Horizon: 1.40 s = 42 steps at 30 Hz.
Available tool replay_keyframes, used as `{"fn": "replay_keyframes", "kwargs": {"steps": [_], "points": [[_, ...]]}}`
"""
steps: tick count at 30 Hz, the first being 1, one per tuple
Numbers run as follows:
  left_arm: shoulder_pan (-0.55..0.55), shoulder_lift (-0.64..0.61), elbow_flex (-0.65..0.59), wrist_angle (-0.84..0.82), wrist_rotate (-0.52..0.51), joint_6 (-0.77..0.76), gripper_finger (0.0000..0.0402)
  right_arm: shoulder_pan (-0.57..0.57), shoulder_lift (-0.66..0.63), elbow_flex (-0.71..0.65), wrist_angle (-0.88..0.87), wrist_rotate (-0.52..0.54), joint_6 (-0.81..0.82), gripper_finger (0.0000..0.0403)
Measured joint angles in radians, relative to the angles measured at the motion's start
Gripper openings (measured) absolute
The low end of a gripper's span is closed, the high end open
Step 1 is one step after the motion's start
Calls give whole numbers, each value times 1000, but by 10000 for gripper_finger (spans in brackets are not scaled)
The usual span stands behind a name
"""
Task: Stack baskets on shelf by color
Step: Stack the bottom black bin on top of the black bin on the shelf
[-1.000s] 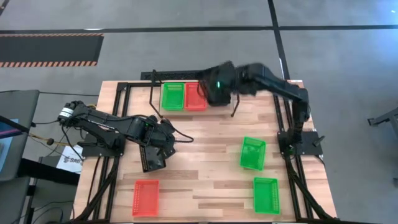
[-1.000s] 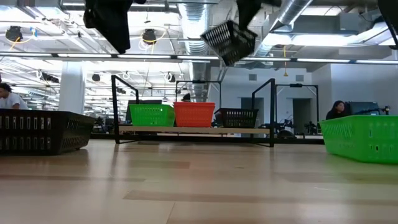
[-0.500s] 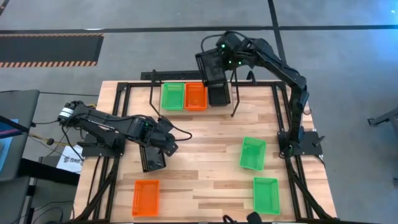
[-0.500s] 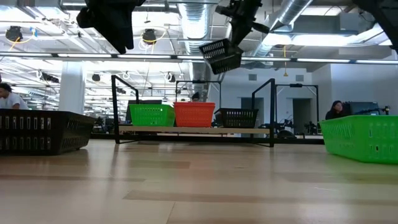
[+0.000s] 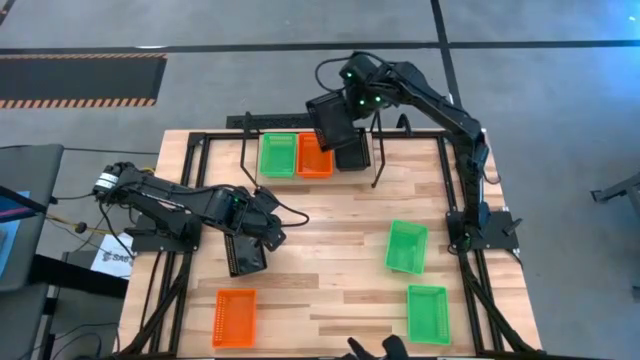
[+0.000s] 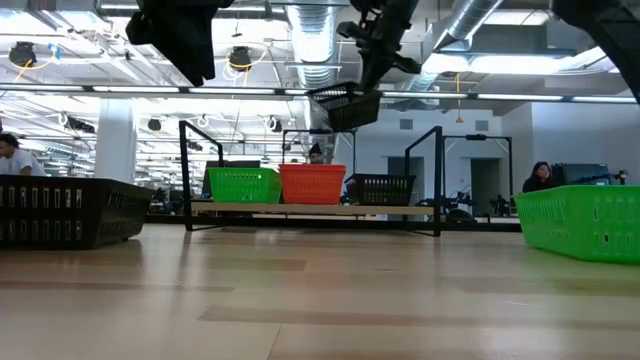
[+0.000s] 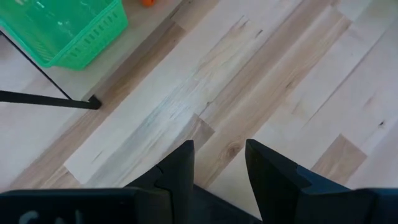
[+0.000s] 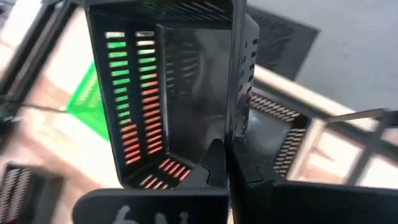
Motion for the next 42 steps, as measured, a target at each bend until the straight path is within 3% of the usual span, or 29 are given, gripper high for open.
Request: {"fn": "replay_keyframes", "kwargs": {"steps": [12,24,30,37,42], "points": [[0,0,0,0,-7,14,132,15,39,-1,241,-232,-35,1],[0,0,0,0,-7,6,132,-47,38,0,-27,-172,-59,1],[0,0,0,1,-7,5,132,-27,38,0,22,-182,-59,1],[0,0,0,1,-6,14,132,0,37,0,202,-322,-62,1],[0,0,0,-1,-6,14,132,5,37,0,161,-307,-66,1]]}}
